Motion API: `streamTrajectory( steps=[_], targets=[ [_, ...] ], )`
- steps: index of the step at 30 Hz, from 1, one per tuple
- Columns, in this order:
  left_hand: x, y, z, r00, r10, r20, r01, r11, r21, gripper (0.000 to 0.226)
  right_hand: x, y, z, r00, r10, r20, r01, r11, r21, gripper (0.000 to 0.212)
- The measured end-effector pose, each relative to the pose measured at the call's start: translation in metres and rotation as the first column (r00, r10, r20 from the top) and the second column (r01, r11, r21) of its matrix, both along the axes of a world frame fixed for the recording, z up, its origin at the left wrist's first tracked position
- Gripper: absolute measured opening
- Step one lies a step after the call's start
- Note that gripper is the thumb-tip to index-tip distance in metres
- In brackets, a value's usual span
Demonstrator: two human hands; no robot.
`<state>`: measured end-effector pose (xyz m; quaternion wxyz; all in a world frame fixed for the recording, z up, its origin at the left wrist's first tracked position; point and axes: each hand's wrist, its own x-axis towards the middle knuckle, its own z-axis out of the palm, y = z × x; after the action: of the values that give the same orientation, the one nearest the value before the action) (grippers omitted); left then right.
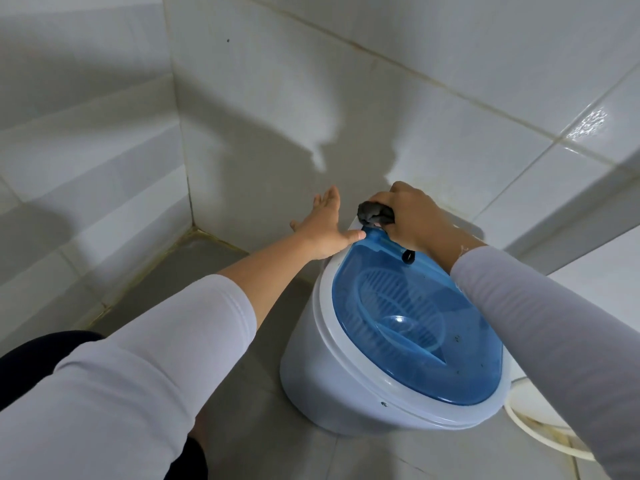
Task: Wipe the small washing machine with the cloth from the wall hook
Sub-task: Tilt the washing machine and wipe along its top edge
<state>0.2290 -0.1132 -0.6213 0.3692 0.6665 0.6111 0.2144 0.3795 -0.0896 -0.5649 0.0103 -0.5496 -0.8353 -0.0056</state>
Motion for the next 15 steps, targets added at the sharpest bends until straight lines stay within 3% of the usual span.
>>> streamTrajectory(
  steps=[15],
  targets=[
    [-0.002,0.003,0.003,0.998,-0.022,-0.053,0.022,1.0,0.0,0.099,0.005,0.048,-0.005,0.982,-0.175,0.074,0.159,0.97,0.185,0.022]
  ],
)
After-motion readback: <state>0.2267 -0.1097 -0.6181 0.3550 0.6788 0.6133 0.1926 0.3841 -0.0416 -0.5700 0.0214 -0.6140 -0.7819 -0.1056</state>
